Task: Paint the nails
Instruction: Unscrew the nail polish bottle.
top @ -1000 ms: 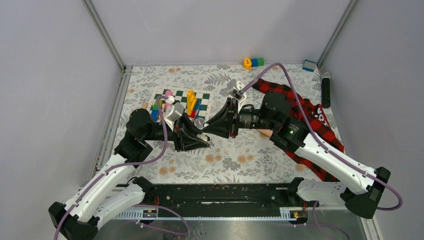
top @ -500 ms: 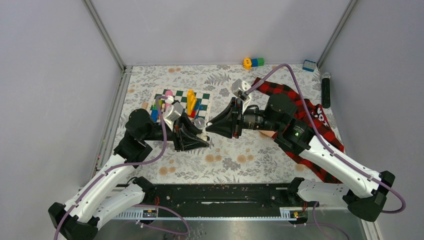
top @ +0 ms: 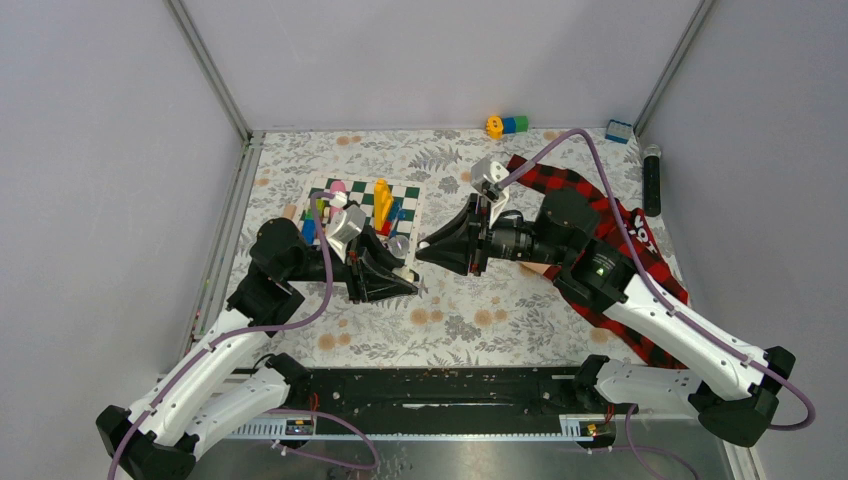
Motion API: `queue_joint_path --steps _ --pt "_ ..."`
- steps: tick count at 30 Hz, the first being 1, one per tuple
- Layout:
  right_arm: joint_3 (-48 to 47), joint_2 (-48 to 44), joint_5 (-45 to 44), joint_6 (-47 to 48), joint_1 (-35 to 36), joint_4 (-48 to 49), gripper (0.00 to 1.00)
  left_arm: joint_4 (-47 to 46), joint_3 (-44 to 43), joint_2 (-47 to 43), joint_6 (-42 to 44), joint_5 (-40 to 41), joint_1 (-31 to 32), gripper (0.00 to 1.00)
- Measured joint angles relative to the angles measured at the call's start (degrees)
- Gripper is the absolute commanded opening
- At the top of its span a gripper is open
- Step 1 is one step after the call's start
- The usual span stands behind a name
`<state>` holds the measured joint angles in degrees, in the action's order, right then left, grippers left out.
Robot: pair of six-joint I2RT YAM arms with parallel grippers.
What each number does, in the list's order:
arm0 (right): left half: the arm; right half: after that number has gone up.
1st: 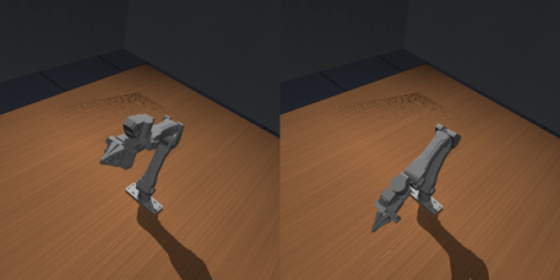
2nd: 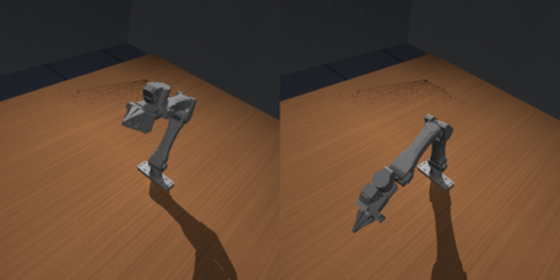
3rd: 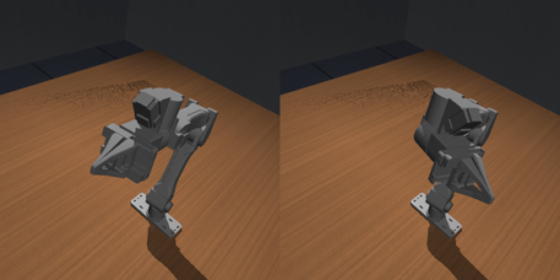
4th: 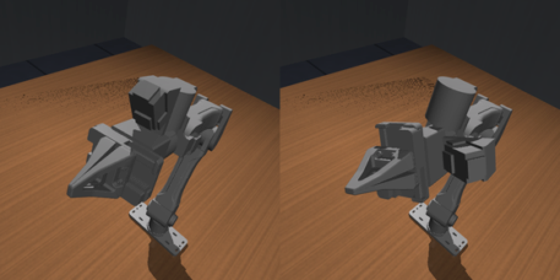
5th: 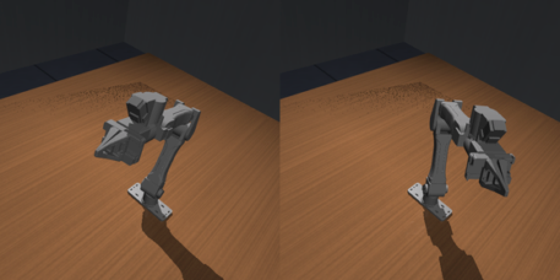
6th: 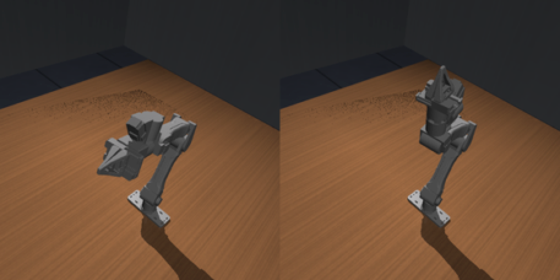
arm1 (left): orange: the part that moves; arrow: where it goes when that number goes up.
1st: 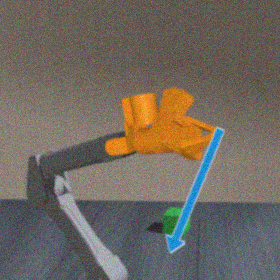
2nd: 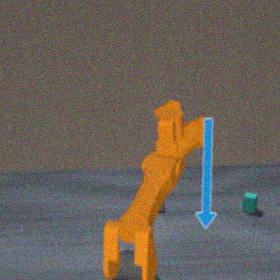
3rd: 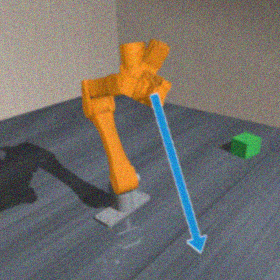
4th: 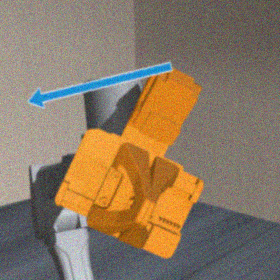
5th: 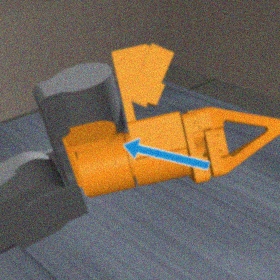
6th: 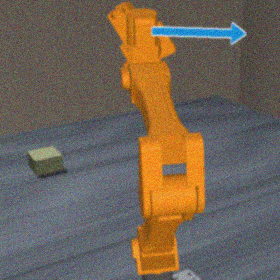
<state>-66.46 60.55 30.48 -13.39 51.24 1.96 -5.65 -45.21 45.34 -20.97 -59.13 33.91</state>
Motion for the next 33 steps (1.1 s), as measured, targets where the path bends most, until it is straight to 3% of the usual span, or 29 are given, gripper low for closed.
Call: queue_joint_path --steps 13,33 --pt "0.9 -3.4 -2.8 -0.3 0.0 2.0 0.0 0.0 0.0 0.0 0.0 0.0 0.0 0.0" --pt "1.2 1.4 -0.8 -3.1 0.9 6.2 0.0 0.0 0.0 0.0 0.0 0.0 0.0 0.0"
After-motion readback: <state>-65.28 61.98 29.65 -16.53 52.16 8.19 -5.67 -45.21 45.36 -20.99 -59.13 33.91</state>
